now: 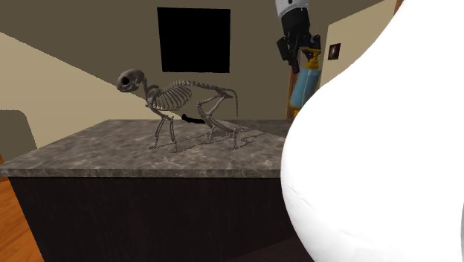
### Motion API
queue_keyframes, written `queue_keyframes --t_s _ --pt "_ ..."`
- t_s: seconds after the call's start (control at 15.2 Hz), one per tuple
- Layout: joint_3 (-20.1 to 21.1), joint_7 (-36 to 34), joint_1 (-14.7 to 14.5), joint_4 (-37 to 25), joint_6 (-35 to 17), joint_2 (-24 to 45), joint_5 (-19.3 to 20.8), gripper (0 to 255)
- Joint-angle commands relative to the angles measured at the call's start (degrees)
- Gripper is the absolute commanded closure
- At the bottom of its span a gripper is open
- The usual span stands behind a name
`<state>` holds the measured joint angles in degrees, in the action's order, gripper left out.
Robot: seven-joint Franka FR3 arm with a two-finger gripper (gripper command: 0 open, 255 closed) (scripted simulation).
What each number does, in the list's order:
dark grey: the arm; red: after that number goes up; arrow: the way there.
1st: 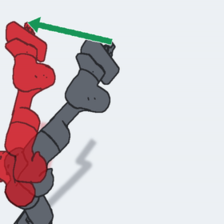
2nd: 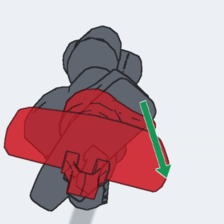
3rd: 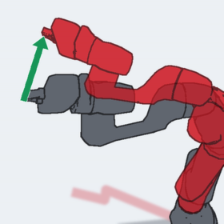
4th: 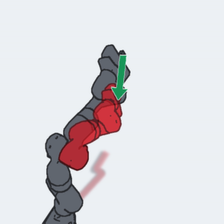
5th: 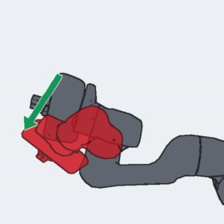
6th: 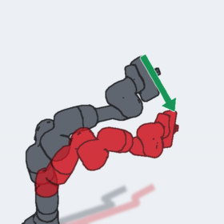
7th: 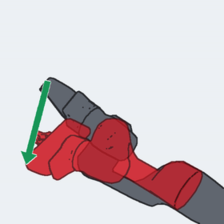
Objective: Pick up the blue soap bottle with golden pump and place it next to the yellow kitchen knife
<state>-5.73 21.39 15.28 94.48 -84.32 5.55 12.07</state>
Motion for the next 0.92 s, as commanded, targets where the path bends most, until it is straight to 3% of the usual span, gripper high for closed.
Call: queue_keyframes --t_s 0.0,0.86 --pt "-1.08 2.54 1.26 -0.58 0.21 -0.17 0.56 255" --pt "-8.72 20.38 10.88 -10.27 0.53 4.80 2.55 255"
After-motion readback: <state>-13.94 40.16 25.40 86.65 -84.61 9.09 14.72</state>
